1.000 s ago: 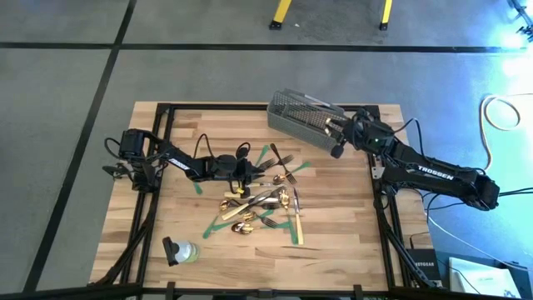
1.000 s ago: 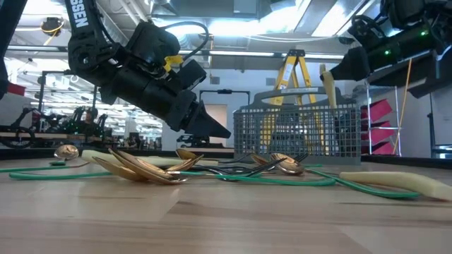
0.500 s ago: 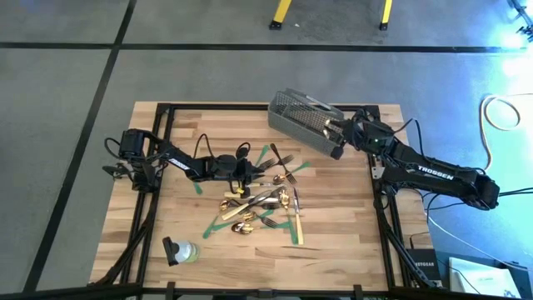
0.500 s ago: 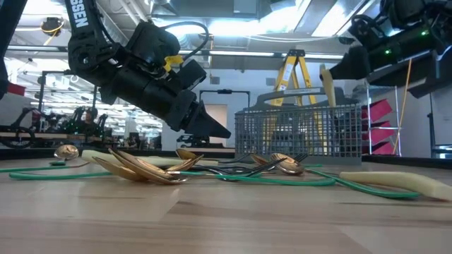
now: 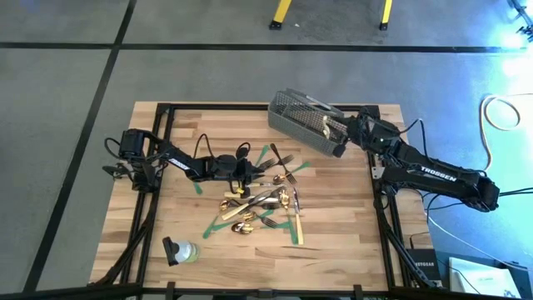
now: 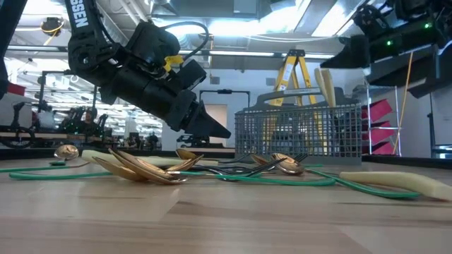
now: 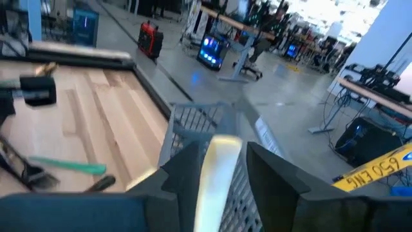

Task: Sort silverware
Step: Put the yellow knife into the gray organizer

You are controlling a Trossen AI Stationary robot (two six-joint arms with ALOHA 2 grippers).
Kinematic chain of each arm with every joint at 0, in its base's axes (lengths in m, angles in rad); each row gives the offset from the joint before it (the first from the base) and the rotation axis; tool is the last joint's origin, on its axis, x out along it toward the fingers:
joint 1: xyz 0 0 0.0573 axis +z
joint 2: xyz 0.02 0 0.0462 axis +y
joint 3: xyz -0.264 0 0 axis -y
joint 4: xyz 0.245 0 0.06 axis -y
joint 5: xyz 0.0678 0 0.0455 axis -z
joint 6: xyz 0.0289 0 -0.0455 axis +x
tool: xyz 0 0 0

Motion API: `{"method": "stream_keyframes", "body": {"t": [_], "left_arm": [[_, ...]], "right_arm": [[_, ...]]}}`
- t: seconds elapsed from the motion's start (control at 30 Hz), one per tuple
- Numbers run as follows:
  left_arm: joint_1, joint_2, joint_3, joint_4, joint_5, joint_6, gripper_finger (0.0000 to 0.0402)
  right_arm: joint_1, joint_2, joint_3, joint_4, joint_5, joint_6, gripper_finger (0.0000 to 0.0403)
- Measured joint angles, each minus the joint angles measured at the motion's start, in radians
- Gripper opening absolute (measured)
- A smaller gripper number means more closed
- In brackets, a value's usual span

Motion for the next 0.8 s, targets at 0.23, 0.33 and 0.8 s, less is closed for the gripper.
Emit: {"method": "stream_keyframes", "body": {"t": [0.23, 0.33, 0.8], "left_arm": [[0.0, 0.0, 0.0, 0.0, 0.0, 0.0, 0.0049], [0.0, 0.0, 0.0, 0.0, 0.0, 0.0, 0.0049], [0.0, 0.0, 0.0, 0.002, 0.0, 0.0, 0.0049]], "right_arm": [[0.001, -0.004, 0.094, -0.069, -0.025, 0.02, 0.0111], [0.001, -0.004, 0.138, -0.116, -0.086, 0.037, 0.0111], [0.001, -0.001, 0.211, -0.249, -0.123, 0.036, 0.0111]]}}
